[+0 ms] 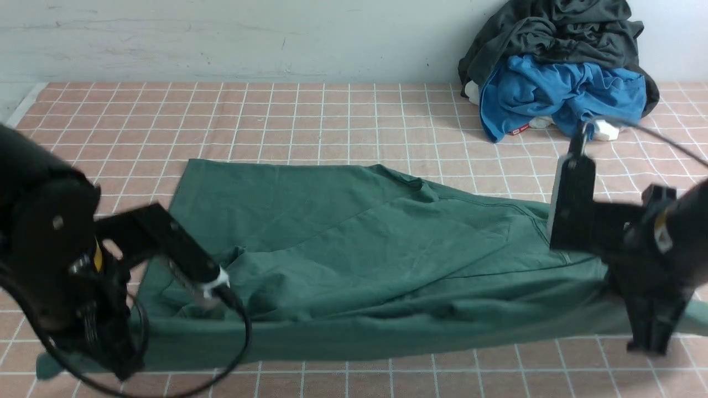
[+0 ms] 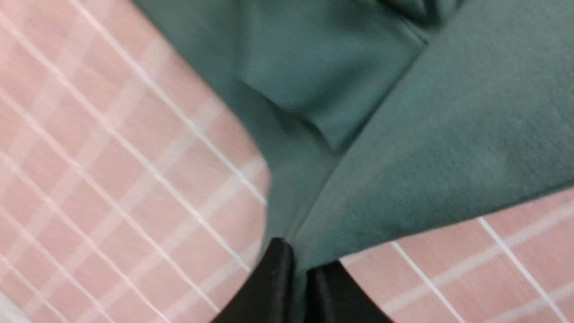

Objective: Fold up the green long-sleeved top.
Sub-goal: Use both arms to drag the lower edge of the fabric forward and fold it over the upper edge

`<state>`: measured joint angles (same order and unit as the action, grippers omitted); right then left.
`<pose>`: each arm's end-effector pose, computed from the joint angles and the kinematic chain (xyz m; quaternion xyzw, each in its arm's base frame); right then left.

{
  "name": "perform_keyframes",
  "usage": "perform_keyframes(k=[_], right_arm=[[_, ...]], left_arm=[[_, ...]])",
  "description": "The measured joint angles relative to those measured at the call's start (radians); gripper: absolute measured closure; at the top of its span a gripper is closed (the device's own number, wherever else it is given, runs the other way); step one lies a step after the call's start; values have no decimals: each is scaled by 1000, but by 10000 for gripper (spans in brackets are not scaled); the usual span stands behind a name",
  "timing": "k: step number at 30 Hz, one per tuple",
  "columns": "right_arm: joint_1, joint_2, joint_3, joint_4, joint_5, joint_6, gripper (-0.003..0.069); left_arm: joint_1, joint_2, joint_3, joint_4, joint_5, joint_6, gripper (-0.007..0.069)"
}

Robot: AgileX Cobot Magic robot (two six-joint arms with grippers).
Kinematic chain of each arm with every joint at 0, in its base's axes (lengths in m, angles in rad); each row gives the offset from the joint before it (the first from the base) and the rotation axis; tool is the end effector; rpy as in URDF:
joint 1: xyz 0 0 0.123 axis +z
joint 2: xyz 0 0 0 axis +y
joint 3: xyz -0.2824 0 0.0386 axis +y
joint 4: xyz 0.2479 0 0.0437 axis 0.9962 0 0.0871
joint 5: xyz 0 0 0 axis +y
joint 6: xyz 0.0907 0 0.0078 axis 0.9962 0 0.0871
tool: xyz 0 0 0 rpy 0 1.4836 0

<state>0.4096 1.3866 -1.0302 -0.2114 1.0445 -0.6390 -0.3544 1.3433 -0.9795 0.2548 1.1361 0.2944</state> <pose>0.2426 0.0873 0.2758 -0.5291 0.8333 -0.1112 0.1155 0.2286 -0.0624 0.2721 0.3571 0.9231 0.1167 0.0819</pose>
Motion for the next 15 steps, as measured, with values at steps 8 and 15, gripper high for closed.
perform_keyframes(k=[8,15], right_arm=[[-161,237,-384,178,50,-211,654],[-229,491,-704,211,84,-213,654]], left_arm=[[134,250,-444,-57,20,179,607],[174,541,-841,-60,36,229,607]])
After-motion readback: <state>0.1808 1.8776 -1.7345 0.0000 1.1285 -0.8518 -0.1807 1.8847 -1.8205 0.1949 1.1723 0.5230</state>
